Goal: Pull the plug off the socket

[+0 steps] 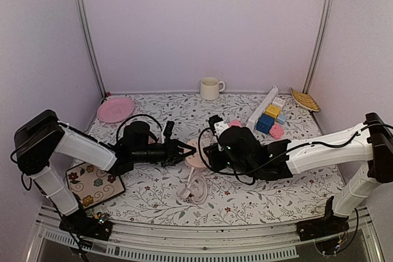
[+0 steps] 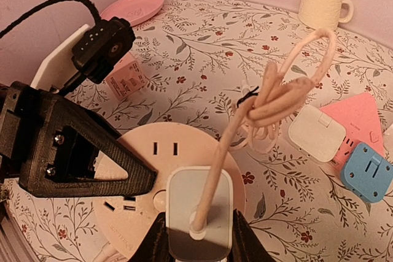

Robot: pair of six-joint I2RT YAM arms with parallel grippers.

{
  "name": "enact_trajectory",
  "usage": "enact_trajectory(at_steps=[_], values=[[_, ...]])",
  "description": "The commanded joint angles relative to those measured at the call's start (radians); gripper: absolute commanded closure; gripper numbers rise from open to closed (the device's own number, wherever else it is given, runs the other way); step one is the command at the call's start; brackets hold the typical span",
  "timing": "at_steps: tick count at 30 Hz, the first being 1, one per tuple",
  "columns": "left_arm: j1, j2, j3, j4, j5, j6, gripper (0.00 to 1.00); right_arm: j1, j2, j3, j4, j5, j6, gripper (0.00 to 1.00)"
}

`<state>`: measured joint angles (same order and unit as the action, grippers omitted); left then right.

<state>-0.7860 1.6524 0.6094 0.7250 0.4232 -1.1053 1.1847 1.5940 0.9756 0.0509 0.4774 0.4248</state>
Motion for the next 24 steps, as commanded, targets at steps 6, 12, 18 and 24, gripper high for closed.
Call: enact_trajectory(at_steps=[6, 12, 18, 24], values=[[-0.013, 0.031, -0.045, -0.138, -0.146, 0.023, 1.00, 0.032, -0.124, -0.008, 0.255, 0.002, -0.086, 0.98], [-0.012, 0.060, -0.046, -0.163, -0.177, 0.042, 1.00, 0.039, -0.161, -0.022, 0.291, -0.011, -0.128, 0.98], [-0.014, 0.067, -0.044, -0.174, -0.192, 0.051, 1.00, 0.064, -0.151, -0.016, 0.324, -0.045, -0.182, 0.97], [-0.015, 0.046, -0.037, -0.211, -0.220, 0.074, 1.00, 0.168, -0.062, 0.043, 0.322, 0.062, -0.328, 0.97]])
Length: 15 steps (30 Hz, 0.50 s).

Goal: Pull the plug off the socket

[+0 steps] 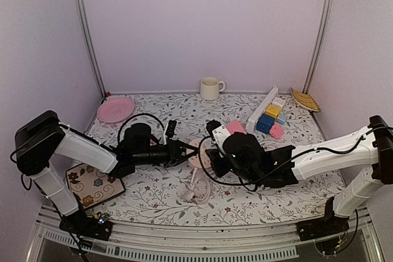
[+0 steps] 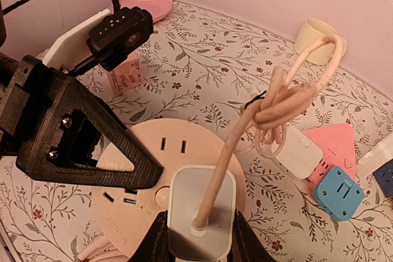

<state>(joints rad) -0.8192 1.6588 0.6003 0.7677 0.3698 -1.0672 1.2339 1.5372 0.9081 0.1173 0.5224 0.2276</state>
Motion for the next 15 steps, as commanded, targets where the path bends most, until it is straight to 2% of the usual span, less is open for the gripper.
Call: enact_trajectory(at_steps=[1, 5, 9, 15], values=[[0.018, 0.037, -0.023, -0.264, -0.171, 0.041, 1.00, 0.126, 0.005, 0.116, 0.253, 0.034, -0.143, 0.97], [0.018, 0.017, -0.017, -0.296, -0.189, 0.058, 1.00, 0.120, -0.014, 0.100, 0.240, 0.075, -0.126, 0.97], [0.018, 0.000, -0.017, -0.323, -0.213, 0.071, 1.00, 0.051, -0.100, 0.055, 0.228, -0.077, -0.050, 0.95], [0.017, -0.003, -0.007, -0.350, -0.241, 0.085, 1.00, 0.033, -0.118, 0.067, 0.199, -0.166, -0.011, 0.94]])
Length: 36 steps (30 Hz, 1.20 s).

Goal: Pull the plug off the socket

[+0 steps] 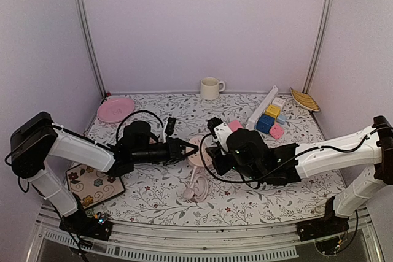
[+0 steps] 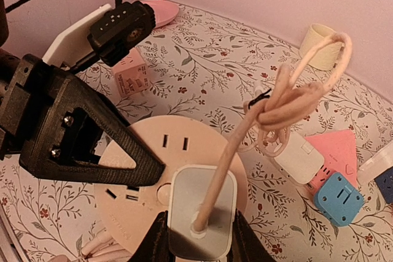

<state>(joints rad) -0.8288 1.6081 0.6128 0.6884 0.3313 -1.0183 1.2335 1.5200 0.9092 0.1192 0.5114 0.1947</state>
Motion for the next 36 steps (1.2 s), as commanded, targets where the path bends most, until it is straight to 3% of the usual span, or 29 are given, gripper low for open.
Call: enact_trajectory(at_steps=[1, 15, 21, 24, 31, 36], values=[[0.027, 0.049, -0.015, -0.277, -0.206, 0.040, 1.00, 0.035, -0.095, 0.074, 0.194, -0.168, 0.029, 0.95], [0.034, 0.045, 0.000, -0.342, -0.262, 0.079, 1.00, 0.104, -0.025, 0.156, 0.126, -0.009, -0.097, 0.96], [0.037, 0.044, -0.004, -0.352, -0.274, 0.086, 1.00, -0.017, -0.151, 0.079, 0.140, -0.216, 0.024, 0.97], [0.038, 0.045, -0.002, -0.354, -0.282, 0.088, 1.00, -0.020, -0.165, 0.077, 0.140, -0.242, 0.030, 0.97], [0.042, 0.056, 0.026, -0.367, -0.283, 0.109, 1.00, 0.061, -0.086, 0.143, 0.110, -0.143, -0.035, 0.97], [0.095, 0.032, 0.071, -0.396, -0.258, 0.167, 1.00, -0.018, -0.109, 0.114, 0.025, -0.109, 0.034, 0.97]])
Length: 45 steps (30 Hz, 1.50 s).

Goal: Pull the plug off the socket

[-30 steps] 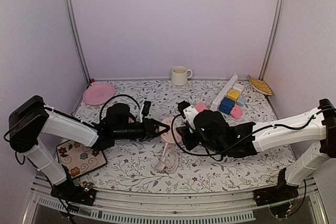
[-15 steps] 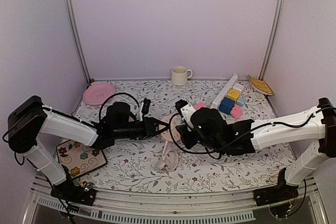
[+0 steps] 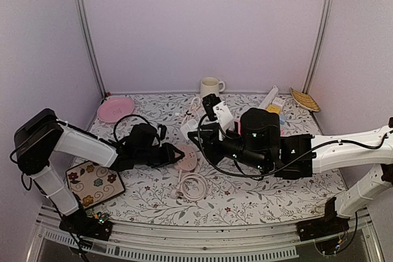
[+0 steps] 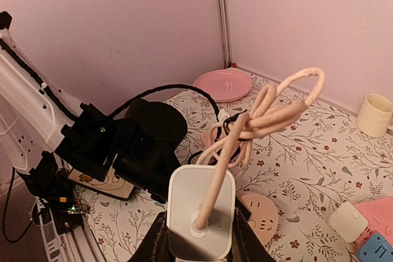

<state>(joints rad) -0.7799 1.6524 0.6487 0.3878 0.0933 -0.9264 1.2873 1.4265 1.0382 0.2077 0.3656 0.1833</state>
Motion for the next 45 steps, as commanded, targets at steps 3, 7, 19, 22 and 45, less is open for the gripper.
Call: enact_trajectory(at_steps=[3, 7, 19, 22, 45], values=[[0.103, -0.022, 0.085, -0.115, 0.009, 0.138, 1.00, -0.167, -0.068, -0.089, -0.094, -0.019, 0.133, 0.97], [0.164, 0.001, 0.190, -0.169, 0.016, 0.217, 1.00, -0.293, -0.152, -0.213, -0.107, -0.081, 0.238, 0.96], [0.322, 0.273, 0.483, -0.163, 0.152, 0.251, 1.00, -0.751, -0.346, -0.607, -0.111, -0.303, 0.464, 0.94], [0.352, 0.356, 0.548, -0.177, 0.162, 0.258, 0.99, -0.851, -0.367, -0.659, -0.093, -0.353, 0.472, 0.92], [0.526, 0.353, 0.582, -0.245, 0.160, 0.339, 0.36, -1.048, -0.403, -0.736, -0.063, -0.453, 0.462, 0.49]])
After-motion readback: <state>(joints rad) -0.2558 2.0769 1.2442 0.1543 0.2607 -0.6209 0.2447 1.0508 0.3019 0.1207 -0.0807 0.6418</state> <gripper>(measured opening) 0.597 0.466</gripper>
